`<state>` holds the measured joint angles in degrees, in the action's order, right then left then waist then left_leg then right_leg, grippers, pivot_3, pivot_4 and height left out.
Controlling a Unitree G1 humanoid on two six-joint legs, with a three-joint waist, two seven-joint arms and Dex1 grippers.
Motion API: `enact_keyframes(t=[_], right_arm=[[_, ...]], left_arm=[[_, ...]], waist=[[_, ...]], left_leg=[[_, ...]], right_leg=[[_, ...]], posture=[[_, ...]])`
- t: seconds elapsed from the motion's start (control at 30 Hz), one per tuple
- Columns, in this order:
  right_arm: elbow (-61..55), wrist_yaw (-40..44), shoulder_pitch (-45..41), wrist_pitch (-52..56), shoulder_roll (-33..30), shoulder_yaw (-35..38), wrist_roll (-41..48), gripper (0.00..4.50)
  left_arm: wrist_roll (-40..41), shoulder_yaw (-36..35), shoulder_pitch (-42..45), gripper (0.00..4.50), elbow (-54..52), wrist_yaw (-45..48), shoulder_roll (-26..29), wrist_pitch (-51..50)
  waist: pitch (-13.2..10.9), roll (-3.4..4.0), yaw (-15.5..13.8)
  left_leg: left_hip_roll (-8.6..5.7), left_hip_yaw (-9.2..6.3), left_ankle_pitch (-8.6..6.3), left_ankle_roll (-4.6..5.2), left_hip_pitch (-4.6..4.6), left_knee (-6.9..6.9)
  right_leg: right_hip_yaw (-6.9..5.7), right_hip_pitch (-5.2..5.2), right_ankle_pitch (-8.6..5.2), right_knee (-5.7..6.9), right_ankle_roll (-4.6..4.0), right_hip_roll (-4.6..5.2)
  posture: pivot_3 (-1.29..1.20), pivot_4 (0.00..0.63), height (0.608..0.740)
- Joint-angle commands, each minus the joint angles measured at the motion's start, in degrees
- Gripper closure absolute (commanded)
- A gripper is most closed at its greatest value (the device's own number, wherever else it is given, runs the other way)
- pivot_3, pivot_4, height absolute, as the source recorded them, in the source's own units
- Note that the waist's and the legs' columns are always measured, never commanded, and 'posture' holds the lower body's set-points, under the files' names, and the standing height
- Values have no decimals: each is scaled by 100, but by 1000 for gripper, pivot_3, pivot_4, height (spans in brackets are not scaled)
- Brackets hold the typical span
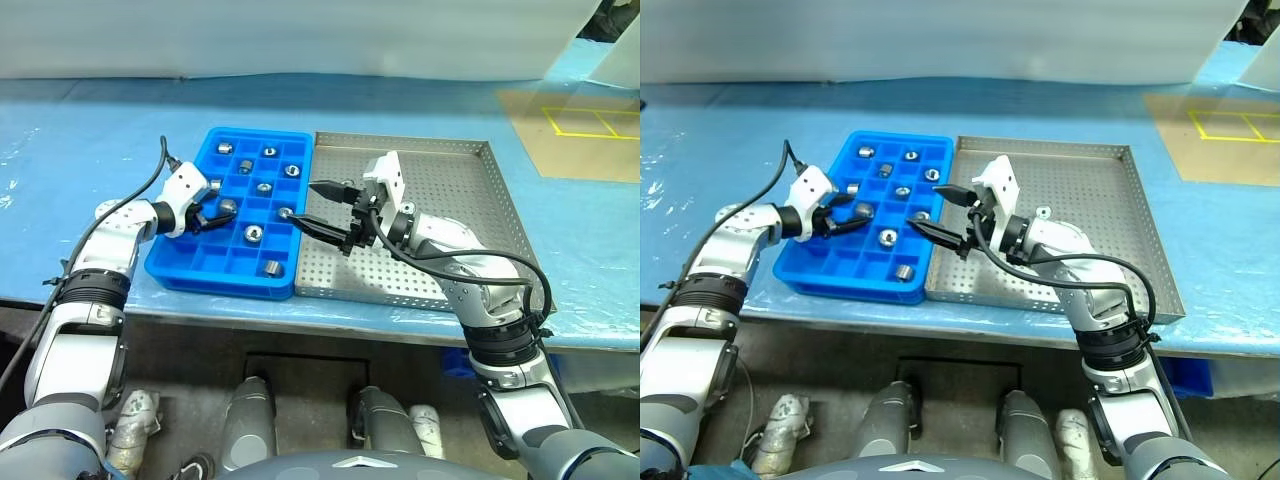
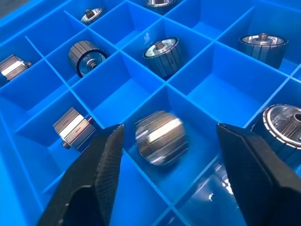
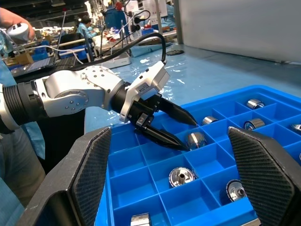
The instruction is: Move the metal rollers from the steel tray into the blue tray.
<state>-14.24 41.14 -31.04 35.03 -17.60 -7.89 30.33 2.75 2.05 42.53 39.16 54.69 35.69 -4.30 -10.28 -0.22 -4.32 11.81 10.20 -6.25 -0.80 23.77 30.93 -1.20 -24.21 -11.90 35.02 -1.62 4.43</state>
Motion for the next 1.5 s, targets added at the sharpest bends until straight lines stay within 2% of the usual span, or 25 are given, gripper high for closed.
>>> enact_keyframes(t=[0.03, 0.13, 0.23, 0.4, 0.57, 0.73, 0.9, 1.03, 1.23, 1.5], right_arm=[[-282, -2, -9, -64, -13, 97, 68, 414], [-278, -6, -3, -73, -15, 100, 65, 414], [-291, -22, -15, -80, -17, 117, 66, 414], [-265, -88, -81, -101, -43, 227, 53, 414], [-244, -24, -63, -88, -262, 328, 49, 414], [-64, -9, 53, -100, -533, 482, -20, 414], [125, 189, 495, -197, -1231, 595, -305, 414], [129, 205, 824, -286, -1541, 700, -431, 414], [-345, 9, 1120, -77, -1516, 809, -331, 414], [-866, -330, 1577, 124, -1371, 824, -339, 414]], left_arm=[[101, -88, 240, 1400, -18, 69, -1, -52], [236, -150, 536, 1400, -27, 180, -72, -81], [331, -202, 1394, 1400, 293, 100, -388, -15], [202, -47, 2390, 1400, 1288, 54, -1063, 460], [-288, 384, 2887, 1400, 2592, 278, -1792, 1004], [-996, 751, 3146, 1400, 3481, -509, -2276, 1270], [-1336, 776, 3380, 1400, 3774, -1218, -2700, 1289], [-1553, 772, 3451, 1400, 3875, -1907, -2969, 1250], [-1850, 820, 3379, 1400, 3953, -2546, -3260, 1121], [-2677, 1319, 3278, 1400, 4027, -3496, -3472, 1007]], waist=[[0, 0, 0], [-1, -1, -19], [-2, -3, -96], [-1, -2, -111], [-1, -3, -94], [-2, -4, -87], [-2, -4, -115], [-2, -4, -2], [-2, -4, 200], [-2, -4, 359]], left_leg=[[0, 0, 0, 0, 0, 1], [0, 0, 0, 0, 2, 2], [0, -1, 0, 0, 11, 8], [-5, -1, -4, 8, 13, 23], [-13, 1, -4, 8, 15, 24], [-6, -2, -8, 16, 23, 25], [-5, -2, -20, 36, 23, 35], [-16, 2, -36, 63, 23, 58], [-18, 2, -43, 75, 25, 75], [-18, 0, -47, 82, 28, 80]], right_leg=[[0, 0, 0, 1, 0, 0], [-1, 0, 0, 1, 0, 0], [-6, 0, 1, 2, -2, 0], [-4, 5, 3, 2, -2, 15], [-5, 9, 4, -10, 0, 16], [-11, 6, 4, -14, 0, 6], [-13, 20, 4, -18, 0, 19], [-8, 26, 9, -23, 8, 44], [-8, 30, 12, -23, 13, 47], [-8, 31, 12, -30, 16, 46]], posture=[[-109, 150, 740], [-115, 150, 740], [-126, 150, 740], [-147, 150, 740], [-172, 150, 740], [-231, 150, 740], [-298, 150, 740], [-359, 150, 740], [-416, 150, 740], [-469, 150, 740]])
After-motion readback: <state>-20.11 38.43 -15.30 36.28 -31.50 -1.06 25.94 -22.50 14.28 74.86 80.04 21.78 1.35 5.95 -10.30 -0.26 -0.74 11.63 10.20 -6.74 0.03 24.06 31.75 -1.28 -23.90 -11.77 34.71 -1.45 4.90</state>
